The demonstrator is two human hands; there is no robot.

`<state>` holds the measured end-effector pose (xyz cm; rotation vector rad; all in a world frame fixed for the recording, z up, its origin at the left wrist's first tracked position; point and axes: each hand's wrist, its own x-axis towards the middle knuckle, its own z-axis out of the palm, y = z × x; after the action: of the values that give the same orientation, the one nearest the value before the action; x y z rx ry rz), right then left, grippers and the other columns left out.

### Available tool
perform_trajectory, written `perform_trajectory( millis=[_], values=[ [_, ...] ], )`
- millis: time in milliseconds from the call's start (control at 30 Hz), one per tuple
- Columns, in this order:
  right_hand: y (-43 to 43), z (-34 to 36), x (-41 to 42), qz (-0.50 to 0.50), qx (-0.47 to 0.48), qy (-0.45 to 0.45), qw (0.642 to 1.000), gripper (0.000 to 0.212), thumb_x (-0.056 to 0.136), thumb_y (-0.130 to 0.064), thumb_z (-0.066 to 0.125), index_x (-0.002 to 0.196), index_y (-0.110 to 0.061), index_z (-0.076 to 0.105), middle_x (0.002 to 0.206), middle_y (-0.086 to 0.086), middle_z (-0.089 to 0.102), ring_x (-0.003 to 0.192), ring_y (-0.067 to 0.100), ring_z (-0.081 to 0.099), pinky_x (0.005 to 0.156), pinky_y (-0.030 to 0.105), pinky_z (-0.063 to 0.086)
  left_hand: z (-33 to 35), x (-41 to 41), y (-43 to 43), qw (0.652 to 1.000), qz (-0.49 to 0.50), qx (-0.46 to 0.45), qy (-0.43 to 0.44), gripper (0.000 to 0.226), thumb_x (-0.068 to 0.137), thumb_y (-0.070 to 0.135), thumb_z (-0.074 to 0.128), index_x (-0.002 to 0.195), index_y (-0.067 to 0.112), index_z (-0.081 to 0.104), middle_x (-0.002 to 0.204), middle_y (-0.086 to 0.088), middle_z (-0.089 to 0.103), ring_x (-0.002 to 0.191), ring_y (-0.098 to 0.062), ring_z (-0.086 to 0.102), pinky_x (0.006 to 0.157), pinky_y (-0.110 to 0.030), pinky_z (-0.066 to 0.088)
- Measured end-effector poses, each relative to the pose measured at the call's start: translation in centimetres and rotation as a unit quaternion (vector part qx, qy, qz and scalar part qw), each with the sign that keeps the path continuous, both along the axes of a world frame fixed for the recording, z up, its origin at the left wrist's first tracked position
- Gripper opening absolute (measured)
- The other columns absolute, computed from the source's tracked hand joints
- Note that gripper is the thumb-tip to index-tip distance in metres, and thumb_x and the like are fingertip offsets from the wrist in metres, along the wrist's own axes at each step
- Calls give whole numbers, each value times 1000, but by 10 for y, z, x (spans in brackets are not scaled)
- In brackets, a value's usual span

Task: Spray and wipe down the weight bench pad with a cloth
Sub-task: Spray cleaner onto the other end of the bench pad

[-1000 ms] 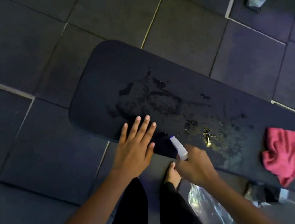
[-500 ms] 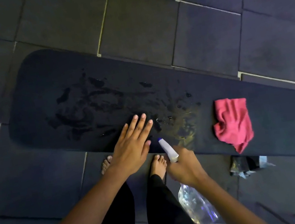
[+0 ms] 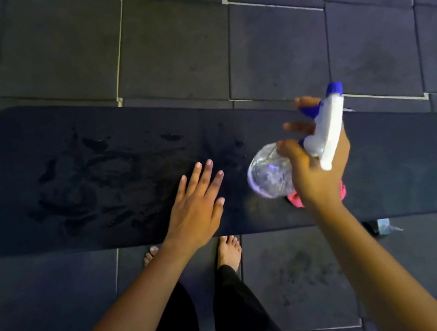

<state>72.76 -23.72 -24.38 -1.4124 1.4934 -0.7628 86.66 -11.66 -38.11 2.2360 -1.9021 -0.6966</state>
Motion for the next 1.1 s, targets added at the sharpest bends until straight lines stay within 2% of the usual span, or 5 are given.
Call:
perform_trajectory(
  millis=[133, 633, 767, 900, 1100],
  values=[
    [-39, -20, 1, -36, -151, -2, 988, 57, 69, 13, 57, 125, 1, 53, 122, 10, 62, 103, 12, 62, 88, 28, 49, -5, -2, -9, 1000, 5, 7, -6, 54, 98, 36, 32, 150, 19, 28, 161, -4, 13, 149, -23, 9, 119, -49, 17],
    [-82, -66, 24, -40, -195, -24, 980, 55, 69, 11, 57, 123, -2, 54, 121, 10, 61, 107, 18, 60, 89, 30, 50, -19, -3, -4, 1000, 4, -4, -20, 55, 99, 39, 31, 151, 20, 25, 162, -3, 11, 149, -22, 7, 120, -49, 13],
    [-87, -70, 26, -25, -180, -15, 983, 61, 71, 0, 61, 130, -11, 49, 123, 2, 60, 110, 22, 59, 89, 45, 53, -20, 1, -4, 1000, -5, -5, -20, 55, 99, 40, 31, 151, 21, 26, 162, -3, 12, 149, -22, 8, 119, -49, 15],
    [-82, -75, 7, 26, -125, 33, 991, 81, 68, -31, 81, 136, -9, 43, 124, 8, 54, 113, 25, 53, 92, 21, 48, -20, 2, -4, 1000, -9, -4, -22, 56, 99, 41, 31, 151, 21, 26, 162, -3, 13, 149, -21, 11, 119, -49, 17],
    [-14, -121, -57, 100, -72, 292, 949, 105, 73, -51, 79, 148, -3, 23, 151, 17, 33, 141, 35, 25, 116, 52, 24, -21, 6, -2, 1000, -17, -11, -16, 56, 99, 41, 34, 151, 22, 25, 162, -2, 12, 149, -20, 9, 119, -47, 16]
  ],
)
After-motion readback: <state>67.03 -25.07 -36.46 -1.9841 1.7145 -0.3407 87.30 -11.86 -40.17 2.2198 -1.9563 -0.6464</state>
